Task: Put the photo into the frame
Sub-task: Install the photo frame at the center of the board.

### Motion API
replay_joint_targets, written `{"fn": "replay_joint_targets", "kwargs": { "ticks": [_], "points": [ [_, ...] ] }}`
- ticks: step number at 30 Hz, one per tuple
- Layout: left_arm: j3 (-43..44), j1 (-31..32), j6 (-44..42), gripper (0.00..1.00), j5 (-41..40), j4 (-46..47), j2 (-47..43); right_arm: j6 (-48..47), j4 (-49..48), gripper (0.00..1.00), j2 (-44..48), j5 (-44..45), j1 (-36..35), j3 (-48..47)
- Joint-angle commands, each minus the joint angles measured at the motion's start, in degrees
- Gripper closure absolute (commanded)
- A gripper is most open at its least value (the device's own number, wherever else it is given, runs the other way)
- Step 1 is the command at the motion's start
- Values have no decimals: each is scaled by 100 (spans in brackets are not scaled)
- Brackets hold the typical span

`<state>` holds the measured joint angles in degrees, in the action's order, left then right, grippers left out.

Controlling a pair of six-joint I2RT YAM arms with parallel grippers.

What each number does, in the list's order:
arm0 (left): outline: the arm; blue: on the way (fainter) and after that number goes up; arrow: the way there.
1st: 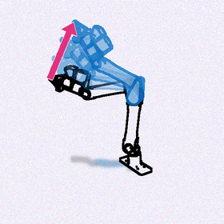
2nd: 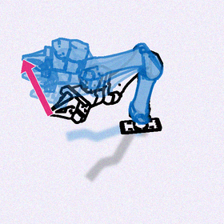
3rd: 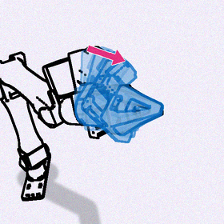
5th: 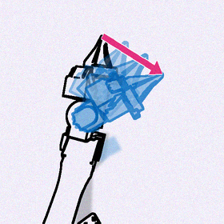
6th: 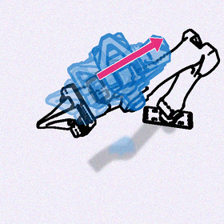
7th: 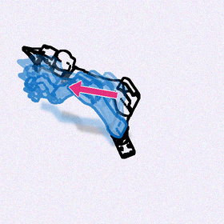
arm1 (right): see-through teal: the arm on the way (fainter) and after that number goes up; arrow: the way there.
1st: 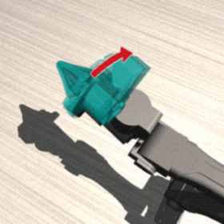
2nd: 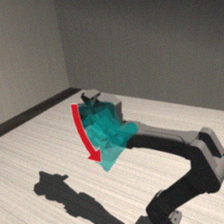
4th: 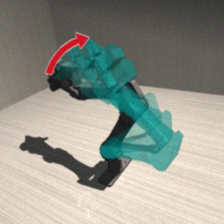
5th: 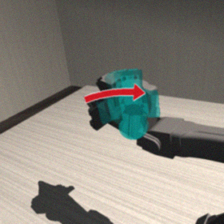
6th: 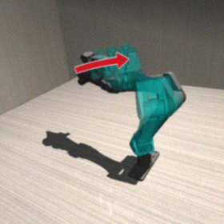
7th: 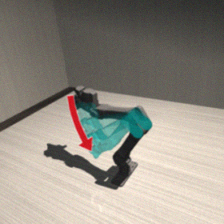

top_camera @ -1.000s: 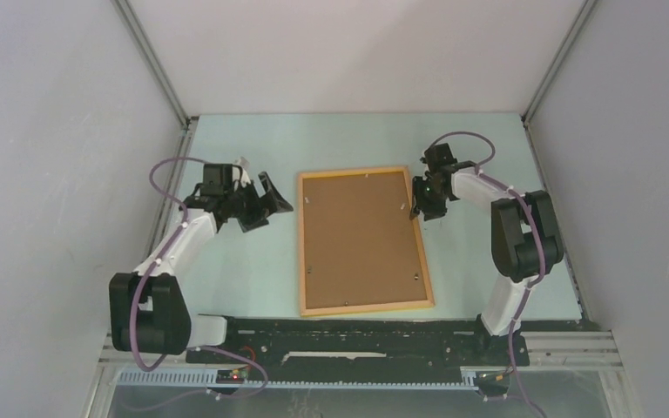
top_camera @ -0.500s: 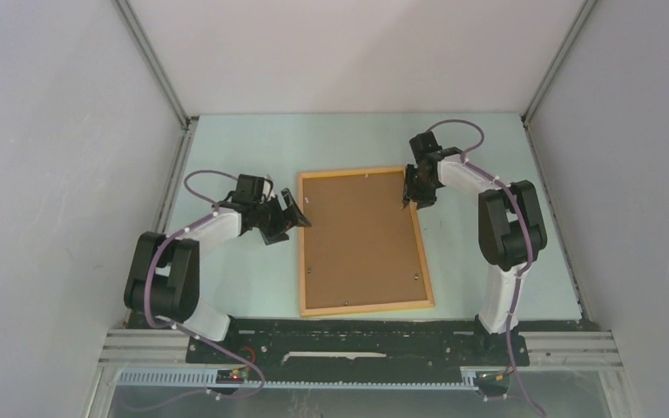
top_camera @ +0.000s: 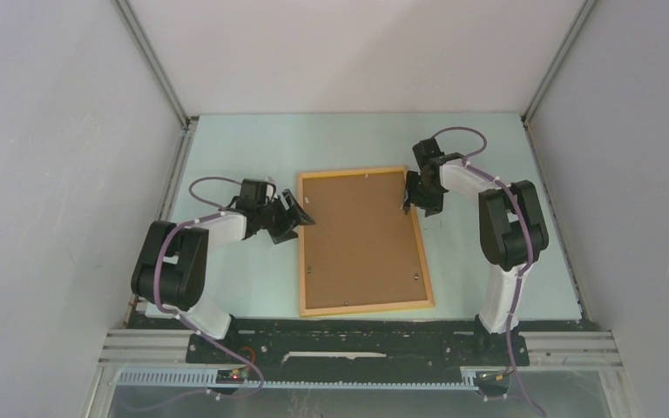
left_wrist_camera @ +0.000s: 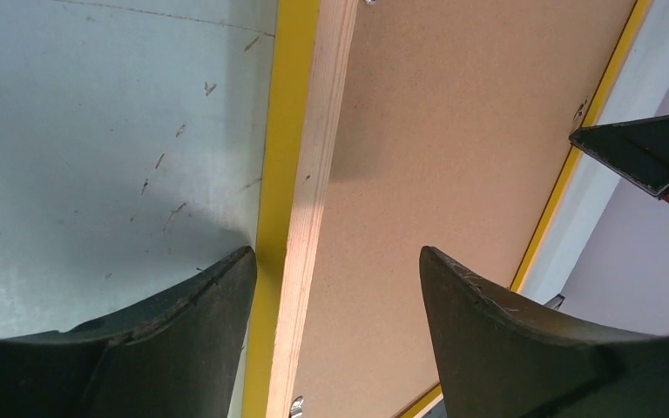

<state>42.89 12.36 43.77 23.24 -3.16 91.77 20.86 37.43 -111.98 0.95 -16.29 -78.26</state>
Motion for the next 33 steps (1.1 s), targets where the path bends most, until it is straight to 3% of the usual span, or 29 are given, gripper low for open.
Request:
{"fn": "replay_joint_targets", "kwargs": {
  "ticks": [1,7,13,23,28,30,33],
  "points": [
    [-271,38,33,22,28,493,-60,158,-111,34,-113,-33,-120,-326],
    [-374,61,15,21,-81,668,-123,336,74,34,-418,-95,-290,-691],
    [-396,75,0,20,-92,702,-140,421,398,36,-593,697,-434,-907],
    [-413,87,-8,20,-110,729,-157,253,346,63,-480,677,-431,-735],
    [-422,83,-9,20,-104,745,-166,159,258,85,-455,649,-400,-692],
    [-422,82,-9,20,-103,746,-155,105,171,100,-468,626,-361,-682],
    [-432,83,-9,20,-110,755,-167,42,180,100,-496,636,-348,-732]
  ]
}}
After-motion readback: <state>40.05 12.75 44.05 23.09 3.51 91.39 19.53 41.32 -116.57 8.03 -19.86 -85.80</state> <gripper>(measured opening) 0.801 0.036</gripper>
